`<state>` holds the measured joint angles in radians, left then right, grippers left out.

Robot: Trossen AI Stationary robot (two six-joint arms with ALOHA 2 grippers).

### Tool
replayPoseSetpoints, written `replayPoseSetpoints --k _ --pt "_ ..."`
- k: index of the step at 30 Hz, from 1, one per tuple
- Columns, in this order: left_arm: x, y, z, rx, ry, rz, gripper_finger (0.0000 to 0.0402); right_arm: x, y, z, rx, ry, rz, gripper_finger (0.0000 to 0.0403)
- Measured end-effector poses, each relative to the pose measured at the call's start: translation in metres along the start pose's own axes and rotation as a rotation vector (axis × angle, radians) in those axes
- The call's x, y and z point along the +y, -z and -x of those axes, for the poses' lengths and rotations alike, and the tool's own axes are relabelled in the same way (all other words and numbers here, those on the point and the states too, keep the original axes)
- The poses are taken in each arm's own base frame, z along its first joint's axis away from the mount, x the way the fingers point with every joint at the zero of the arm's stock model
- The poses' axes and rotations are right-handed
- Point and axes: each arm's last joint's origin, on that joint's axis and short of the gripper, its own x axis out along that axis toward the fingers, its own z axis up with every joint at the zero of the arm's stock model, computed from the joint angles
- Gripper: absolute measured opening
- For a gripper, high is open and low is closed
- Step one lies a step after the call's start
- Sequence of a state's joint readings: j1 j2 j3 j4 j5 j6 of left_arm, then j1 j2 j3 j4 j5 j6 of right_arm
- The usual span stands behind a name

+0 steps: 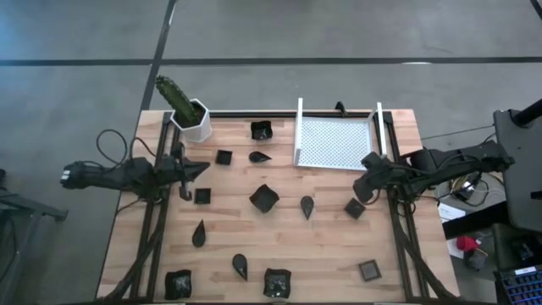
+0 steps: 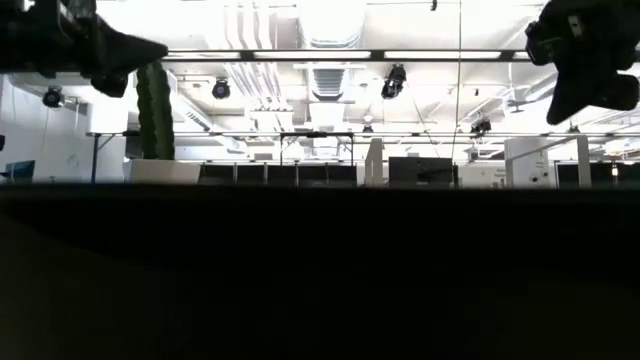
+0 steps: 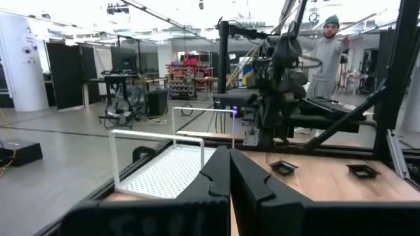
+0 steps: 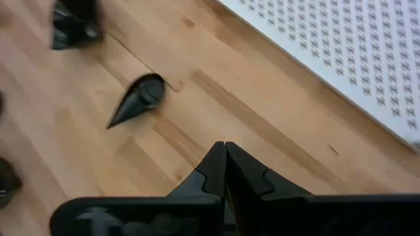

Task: Pick & Place Mini shaped plates
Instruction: Put the black square plate on the shelf

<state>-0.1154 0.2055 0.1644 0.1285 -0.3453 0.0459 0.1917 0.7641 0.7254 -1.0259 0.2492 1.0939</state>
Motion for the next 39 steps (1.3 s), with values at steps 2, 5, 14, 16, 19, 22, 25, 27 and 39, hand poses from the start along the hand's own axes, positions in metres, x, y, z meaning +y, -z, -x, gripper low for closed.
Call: replayPoseSetpoints --k 2,5,14,16,19,22,25,27,39 --pt "-0.002 -0.006 -0.005 0.03 0.001 -0.01 0.0 0.0 0.001 -0.002 0.027 0.021 -0.02 0.0008" --pt "-0.005 -0.013 -0.015 0.088 0.004 -0.03 0.0 -0.002 0.003 -0.004 0.055 0.07 -0.095 0.0008" --pt "-0.014 -0.033 -0.044 0.198 0.012 -0.069 0.0 -0.005 0.01 -0.012 0.189 0.147 -0.196 0.0032" --pt "-0.016 -0.037 -0.049 0.208 0.014 -0.072 0.0 -0.005 0.011 -0.015 0.2 0.161 -0.193 0.005" --pt "-0.018 -0.046 -0.056 0.202 0.016 -0.074 0.0 -0.005 0.013 -0.021 0.211 0.193 -0.187 0.0074" --pt "-0.021 -0.051 -0.063 0.212 0.022 -0.084 0.0 -0.005 0.015 -0.029 0.235 0.228 -0.177 0.009" --pt "-0.022 -0.054 -0.068 0.221 0.025 -0.096 0.0 -0.002 0.016 -0.037 0.247 0.242 -0.168 0.0097" --pt "-0.023 -0.059 -0.071 0.211 0.026 -0.103 0.0 -0.003 0.019 -0.044 0.269 0.268 -0.161 0.01" --pt "-0.024 -0.065 -0.075 0.207 0.026 -0.112 0.0 -0.004 0.032 -0.078 0.366 0.319 -0.15 0.0094"
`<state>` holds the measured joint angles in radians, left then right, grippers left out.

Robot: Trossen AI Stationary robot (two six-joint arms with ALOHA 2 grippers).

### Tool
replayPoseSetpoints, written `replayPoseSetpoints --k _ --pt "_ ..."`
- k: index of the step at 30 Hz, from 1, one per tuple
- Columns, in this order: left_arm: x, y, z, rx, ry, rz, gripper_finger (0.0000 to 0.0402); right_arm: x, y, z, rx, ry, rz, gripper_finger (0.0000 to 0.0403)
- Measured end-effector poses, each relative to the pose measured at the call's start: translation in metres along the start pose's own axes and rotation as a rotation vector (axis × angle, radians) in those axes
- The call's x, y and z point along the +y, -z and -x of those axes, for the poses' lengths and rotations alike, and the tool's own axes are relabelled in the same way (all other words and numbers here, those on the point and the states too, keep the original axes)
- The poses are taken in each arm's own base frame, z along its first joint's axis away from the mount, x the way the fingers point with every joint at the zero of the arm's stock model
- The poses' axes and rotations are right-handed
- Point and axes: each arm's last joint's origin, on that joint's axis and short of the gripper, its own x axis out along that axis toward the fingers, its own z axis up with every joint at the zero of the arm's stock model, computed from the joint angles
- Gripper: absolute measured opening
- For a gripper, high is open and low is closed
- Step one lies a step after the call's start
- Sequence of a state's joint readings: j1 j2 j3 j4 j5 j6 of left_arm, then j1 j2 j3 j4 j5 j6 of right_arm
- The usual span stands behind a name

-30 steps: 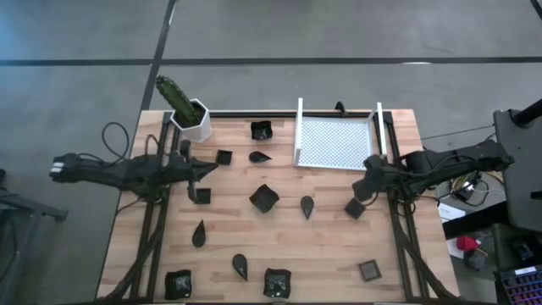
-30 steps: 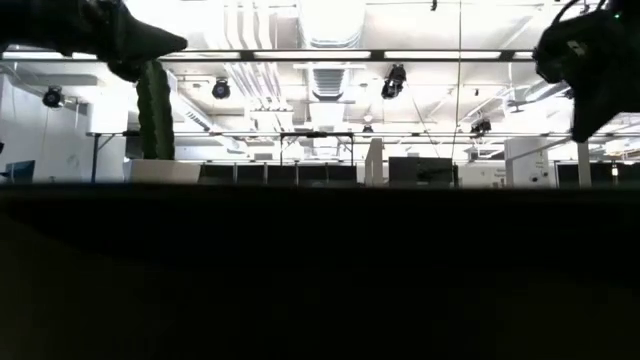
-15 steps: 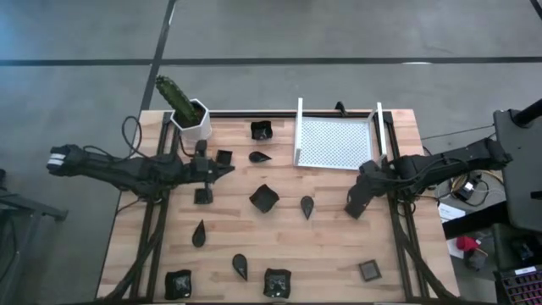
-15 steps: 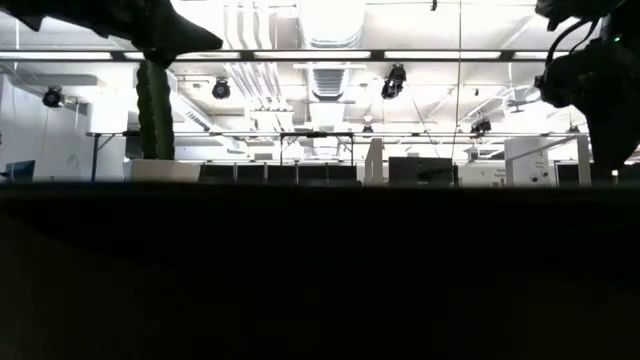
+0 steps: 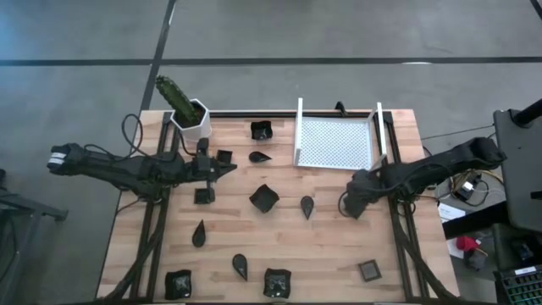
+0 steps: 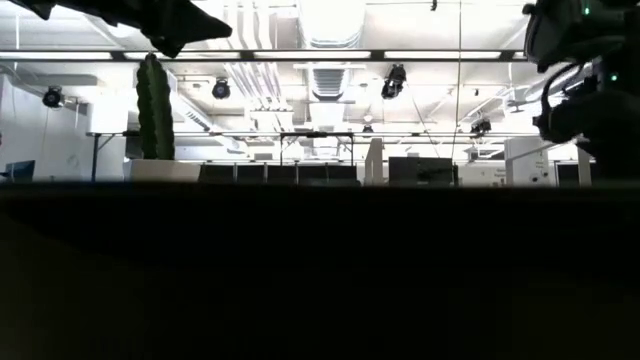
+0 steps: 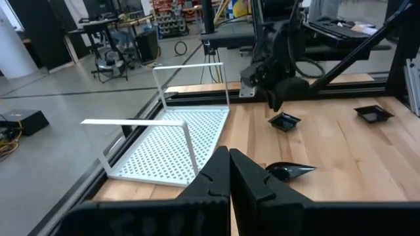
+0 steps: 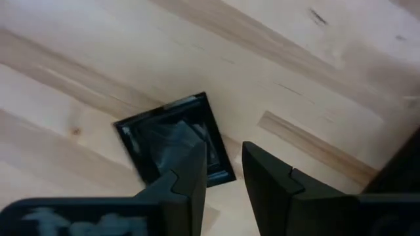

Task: Pick & Place Mini shaped plates
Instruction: Put the black square plate on the shelf

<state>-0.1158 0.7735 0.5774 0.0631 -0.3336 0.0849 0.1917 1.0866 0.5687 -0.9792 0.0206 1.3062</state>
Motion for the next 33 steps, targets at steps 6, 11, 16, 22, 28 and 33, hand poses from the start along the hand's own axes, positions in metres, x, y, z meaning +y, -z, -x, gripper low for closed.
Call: replayPoseSetpoints --k 6,11,16,22,28,33 --pt "0.0 0.0 0.0 0.0 -0.001 0.0 0.0 0.002 0.0 -0.013 0.016 -0.005 0.004 0.01" --pt "0.0 0.0 0.0 0.0 -0.001 0.0 0.0 0.002 0.001 -0.022 0.03 -0.014 0.005 0.0095" --pt "0.0 0.0 0.0 0.001 -0.001 -0.002 0.0 -0.002 0.002 -0.026 0.033 -0.001 0.008 0.0084" --pt "0.0 0.0 0.0 0.002 -0.001 -0.018 0.0 -0.002 0.002 -0.028 0.031 0.003 0.031 0.0074" --pt "0.0 0.001 0.0 0.002 -0.001 -0.028 0.0 0.001 0.001 -0.031 0.038 -0.008 0.057 0.0044" --pt "0.0 0.001 0.0 0.003 -0.001 -0.028 0.0 0.003 0.001 -0.03 0.043 -0.023 0.057 0.0012"
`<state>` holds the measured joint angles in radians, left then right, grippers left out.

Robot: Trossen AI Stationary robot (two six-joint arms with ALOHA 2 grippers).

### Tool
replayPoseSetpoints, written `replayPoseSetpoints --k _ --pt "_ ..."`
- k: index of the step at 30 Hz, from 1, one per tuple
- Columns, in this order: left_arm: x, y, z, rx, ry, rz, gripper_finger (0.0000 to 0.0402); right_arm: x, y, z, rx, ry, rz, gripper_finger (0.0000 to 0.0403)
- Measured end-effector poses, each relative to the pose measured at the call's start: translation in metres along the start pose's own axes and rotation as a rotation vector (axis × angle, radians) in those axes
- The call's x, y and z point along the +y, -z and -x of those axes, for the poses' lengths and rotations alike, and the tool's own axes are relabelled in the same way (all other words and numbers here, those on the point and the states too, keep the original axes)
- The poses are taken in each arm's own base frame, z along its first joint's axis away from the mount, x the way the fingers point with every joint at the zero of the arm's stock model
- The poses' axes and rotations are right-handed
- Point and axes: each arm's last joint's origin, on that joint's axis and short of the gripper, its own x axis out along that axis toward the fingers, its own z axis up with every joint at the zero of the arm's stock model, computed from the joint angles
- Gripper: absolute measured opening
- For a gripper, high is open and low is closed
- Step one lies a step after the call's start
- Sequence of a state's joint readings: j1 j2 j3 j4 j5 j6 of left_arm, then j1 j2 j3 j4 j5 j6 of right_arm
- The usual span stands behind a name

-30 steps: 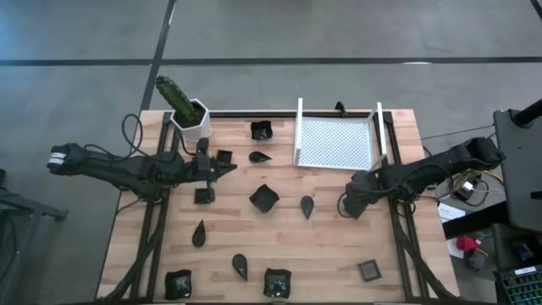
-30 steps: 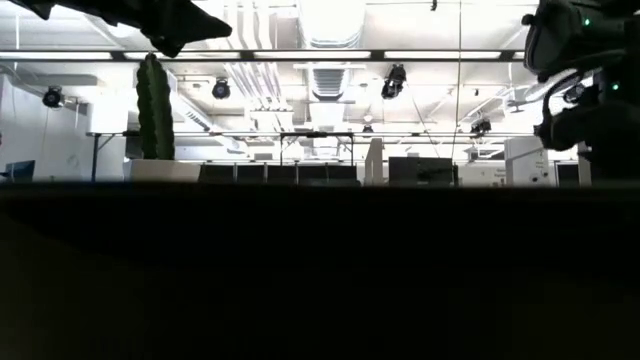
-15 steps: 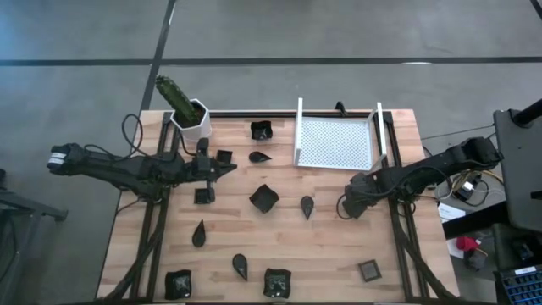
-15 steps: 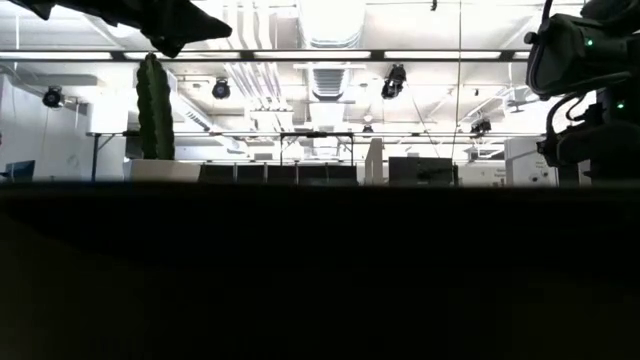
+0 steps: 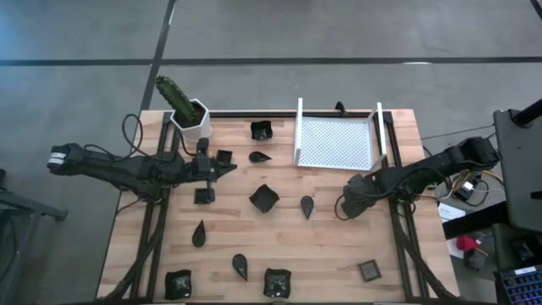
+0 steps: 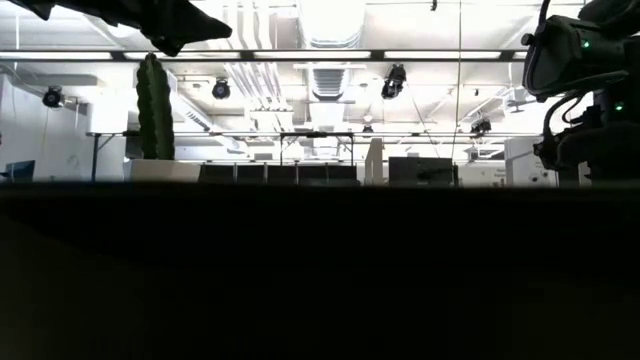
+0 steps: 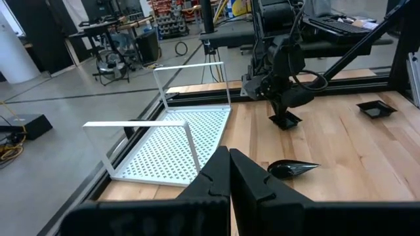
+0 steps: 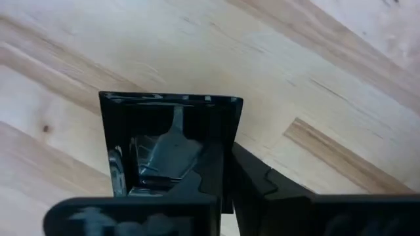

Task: Pick & Place Mini shaped plates
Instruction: Put the black square plate on the shelf

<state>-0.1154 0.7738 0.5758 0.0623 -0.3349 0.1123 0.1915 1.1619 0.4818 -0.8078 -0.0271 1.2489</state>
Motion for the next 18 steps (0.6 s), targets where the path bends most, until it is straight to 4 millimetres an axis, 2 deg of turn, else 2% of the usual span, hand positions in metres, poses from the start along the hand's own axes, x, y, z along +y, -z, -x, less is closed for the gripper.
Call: replayPoseSetpoints --k 8,18 --pt "0.0 0.0 0.0 0.003 0.0 -0.001 0.0 0.014 -0.004 0.026 -0.043 -0.115 0.008 0.0008" --pt "0.0 0.0 0.0 0.003 0.0 -0.001 0.0 0.033 -0.012 0.077 -0.128 -0.164 0.076 0.0008"
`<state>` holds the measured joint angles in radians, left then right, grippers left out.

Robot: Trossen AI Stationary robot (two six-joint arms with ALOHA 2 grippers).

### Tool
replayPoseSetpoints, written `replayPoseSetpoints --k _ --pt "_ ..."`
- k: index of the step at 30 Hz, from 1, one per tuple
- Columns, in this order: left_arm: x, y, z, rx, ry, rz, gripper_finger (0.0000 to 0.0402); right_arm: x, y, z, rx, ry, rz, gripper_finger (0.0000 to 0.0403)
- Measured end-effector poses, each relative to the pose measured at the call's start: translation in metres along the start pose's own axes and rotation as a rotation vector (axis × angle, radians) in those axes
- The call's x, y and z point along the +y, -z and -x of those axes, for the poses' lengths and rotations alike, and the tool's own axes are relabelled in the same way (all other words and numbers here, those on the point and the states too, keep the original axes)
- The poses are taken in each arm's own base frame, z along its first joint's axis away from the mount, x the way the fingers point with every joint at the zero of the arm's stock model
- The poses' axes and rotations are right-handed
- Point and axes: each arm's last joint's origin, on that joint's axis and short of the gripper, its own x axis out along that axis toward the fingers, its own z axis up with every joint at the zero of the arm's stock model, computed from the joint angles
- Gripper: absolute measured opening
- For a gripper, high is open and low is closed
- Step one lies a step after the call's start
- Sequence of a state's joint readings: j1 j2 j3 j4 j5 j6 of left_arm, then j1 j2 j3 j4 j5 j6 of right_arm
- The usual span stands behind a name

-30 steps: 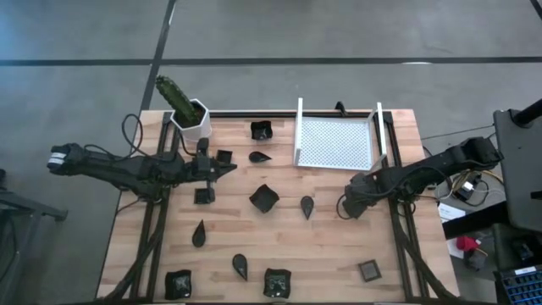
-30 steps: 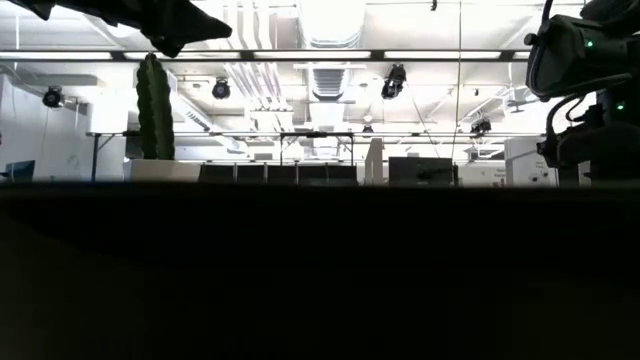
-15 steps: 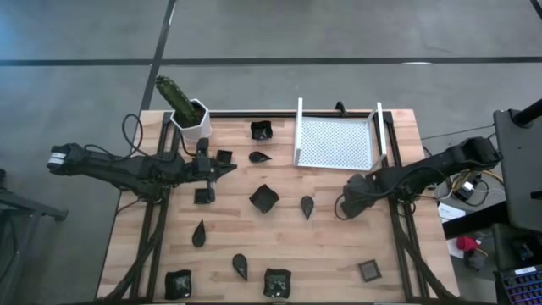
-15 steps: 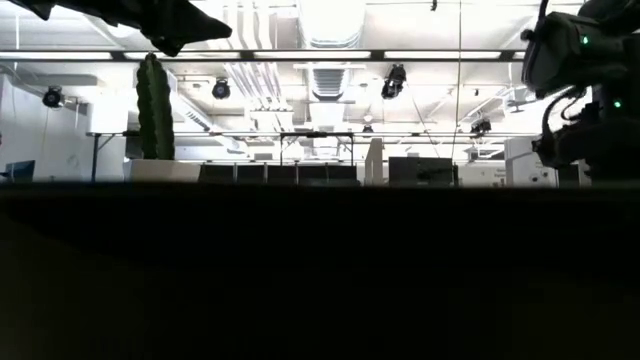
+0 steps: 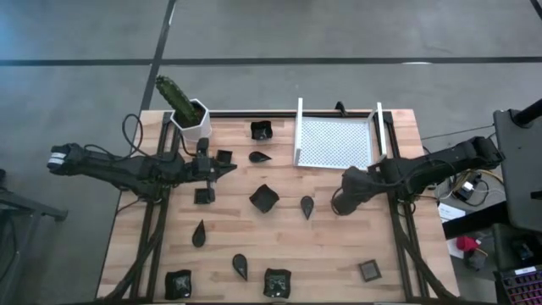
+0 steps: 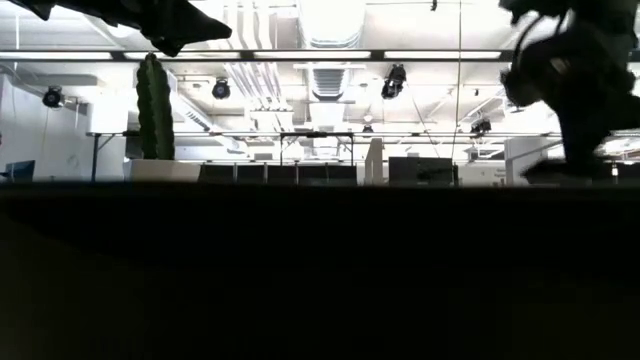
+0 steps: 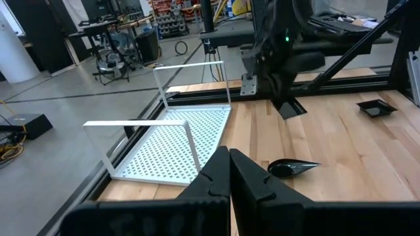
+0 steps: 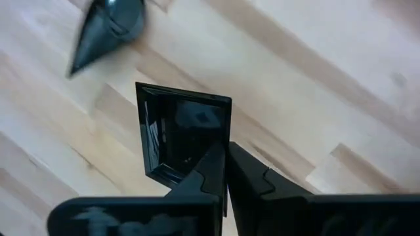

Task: Pick & Place Mini shaped plates
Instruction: Put the black square plate on the shelf

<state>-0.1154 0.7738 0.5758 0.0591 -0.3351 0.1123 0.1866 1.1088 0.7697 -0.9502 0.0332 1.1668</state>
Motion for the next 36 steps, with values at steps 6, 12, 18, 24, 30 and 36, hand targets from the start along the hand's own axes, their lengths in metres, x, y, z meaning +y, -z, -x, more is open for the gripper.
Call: replayPoseSetpoints --k 6,12,18,24,30,36 --pt "0.0 0.0 0.0 0.001 0.0 0.0 0.0 0.009 -0.018 0.032 -0.087 -0.003 0.047 0.0008" --pt "0.0 0.0 0.0 0.001 0.0 0.004 0.0 0.009 -0.044 0.06 -0.178 -0.018 0.117 0.0008" --pt "0.0 0.0 0.0 0.001 0.0 0.01 0.0 -0.004 -0.077 0.085 -0.295 -0.001 0.166 0.0008" --pt "0.0 0.0 0.0 0.001 0.0 0.015 0.0 -0.034 -0.109 0.104 -0.378 0.079 0.178 0.0008" --pt "0.0 0.0 0.0 0.001 0.0 0.016 0.0 -0.068 -0.137 0.115 -0.372 0.154 0.203 0.0008" --pt "0.0 0.0 0.0 0.001 0.0 0.016 0.0 -0.095 -0.167 0.109 -0.193 0.267 0.305 0.0008"
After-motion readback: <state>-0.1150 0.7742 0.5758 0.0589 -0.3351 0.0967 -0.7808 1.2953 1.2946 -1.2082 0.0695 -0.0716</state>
